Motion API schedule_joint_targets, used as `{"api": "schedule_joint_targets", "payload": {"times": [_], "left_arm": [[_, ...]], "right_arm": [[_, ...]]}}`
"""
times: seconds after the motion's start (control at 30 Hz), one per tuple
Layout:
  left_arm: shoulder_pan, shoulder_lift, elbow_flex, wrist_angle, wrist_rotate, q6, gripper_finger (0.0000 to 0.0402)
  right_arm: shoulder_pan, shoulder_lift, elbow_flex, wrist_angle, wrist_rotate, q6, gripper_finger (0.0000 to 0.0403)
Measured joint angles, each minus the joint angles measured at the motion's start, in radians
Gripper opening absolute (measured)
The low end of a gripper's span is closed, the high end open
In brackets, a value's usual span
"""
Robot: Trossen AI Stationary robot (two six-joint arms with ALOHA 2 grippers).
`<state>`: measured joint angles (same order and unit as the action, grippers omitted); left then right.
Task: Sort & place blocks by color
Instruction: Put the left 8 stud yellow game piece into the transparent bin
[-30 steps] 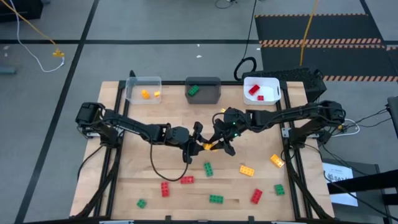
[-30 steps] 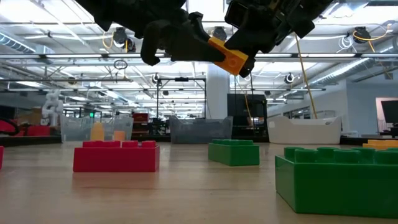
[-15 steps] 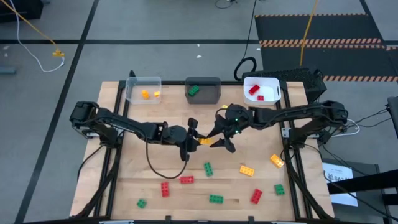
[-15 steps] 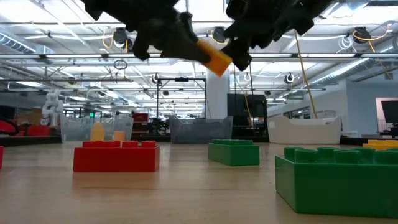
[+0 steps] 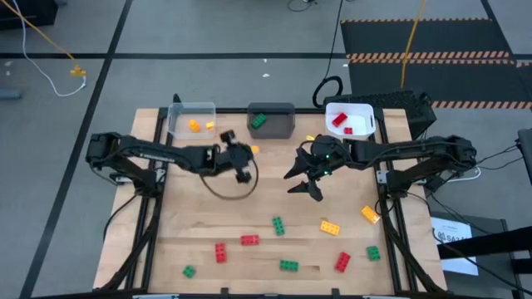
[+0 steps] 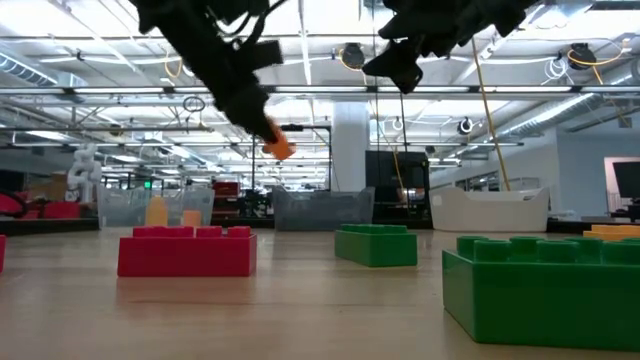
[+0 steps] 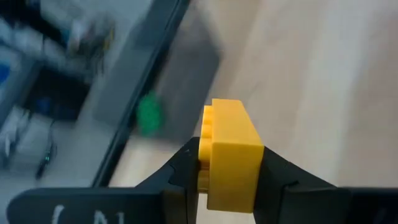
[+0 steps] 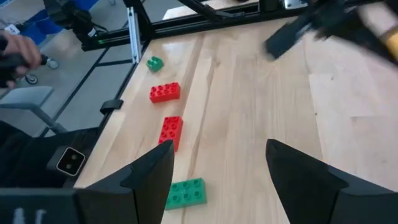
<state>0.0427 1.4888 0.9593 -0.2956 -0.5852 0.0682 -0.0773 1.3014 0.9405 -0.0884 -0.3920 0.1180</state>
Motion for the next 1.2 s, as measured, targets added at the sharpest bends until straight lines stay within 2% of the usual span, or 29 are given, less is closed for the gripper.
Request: {"api": "schedule_joint_targets", "payload": {"times": [0.23, 0.43, 0.7, 0.87, 1.2], "left_arm": [[0.149, -0.088, 0.000, -0.010, -0.003, -0.074, 0.0096], [0.327, -0.156, 0.001, -0.045, -0.002, -0.104, 0.0096], [0.546, -0.148, 0.000, -0.142, 0.075, -0.157, 0.0096], [0.635, -0.148, 0.000, -0.199, 0.088, -0.160, 0.0096], [0.748, -0.147, 0.000, -0.271, 0.140, -0.187, 0.0096]], "right_arm": [[0.006, 0.012, -0.001, -0.042, 0.002, 0.000, 0.0243], [0.007, 0.010, -0.028, -0.053, 0.001, 0.028, 0.0242], [0.007, 0.010, -0.157, 0.107, -0.002, 0.053, 0.0242], [0.007, 0.004, -0.222, 0.229, -0.002, 0.051, 0.0242], [0.007, 0.003, -0.236, 0.238, -0.002, 0.047, 0.0242]]}}
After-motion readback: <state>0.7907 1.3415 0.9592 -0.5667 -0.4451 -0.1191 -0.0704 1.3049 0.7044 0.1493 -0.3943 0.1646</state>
